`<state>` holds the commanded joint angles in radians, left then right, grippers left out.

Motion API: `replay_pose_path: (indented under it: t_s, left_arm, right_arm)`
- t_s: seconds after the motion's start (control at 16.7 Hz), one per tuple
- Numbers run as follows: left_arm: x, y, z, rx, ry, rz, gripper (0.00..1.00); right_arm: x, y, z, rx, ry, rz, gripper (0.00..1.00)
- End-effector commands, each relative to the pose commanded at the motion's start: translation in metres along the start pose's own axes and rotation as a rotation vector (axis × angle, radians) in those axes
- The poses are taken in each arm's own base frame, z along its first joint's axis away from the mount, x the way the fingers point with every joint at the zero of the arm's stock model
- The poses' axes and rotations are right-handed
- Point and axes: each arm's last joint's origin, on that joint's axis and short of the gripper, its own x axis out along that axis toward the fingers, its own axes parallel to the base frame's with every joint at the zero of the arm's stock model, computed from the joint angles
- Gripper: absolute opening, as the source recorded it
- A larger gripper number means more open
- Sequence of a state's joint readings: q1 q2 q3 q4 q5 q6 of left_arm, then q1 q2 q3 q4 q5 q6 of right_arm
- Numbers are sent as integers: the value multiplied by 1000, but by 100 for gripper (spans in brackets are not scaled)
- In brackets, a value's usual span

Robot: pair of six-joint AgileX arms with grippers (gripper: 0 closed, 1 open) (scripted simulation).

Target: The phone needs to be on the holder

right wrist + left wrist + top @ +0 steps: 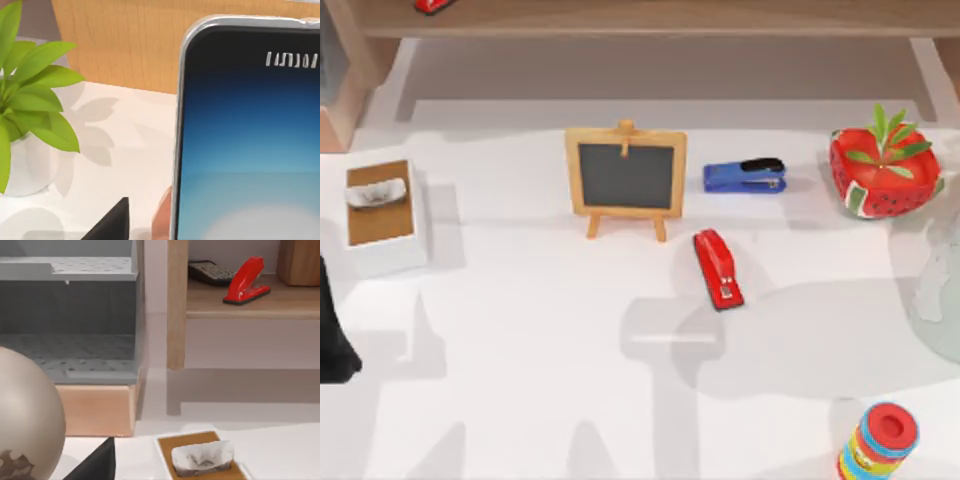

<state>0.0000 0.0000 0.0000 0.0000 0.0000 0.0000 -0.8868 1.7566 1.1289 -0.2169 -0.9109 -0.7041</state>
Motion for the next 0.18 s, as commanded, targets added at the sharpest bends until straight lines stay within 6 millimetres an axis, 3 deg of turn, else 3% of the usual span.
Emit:
replay_pose_path:
  t_s: [0.18]
  left_arm:
    - [0, 0, 0, 0, 0, 0, 100]
  right_arm:
    - [0, 0, 0, 0, 0, 0, 100]
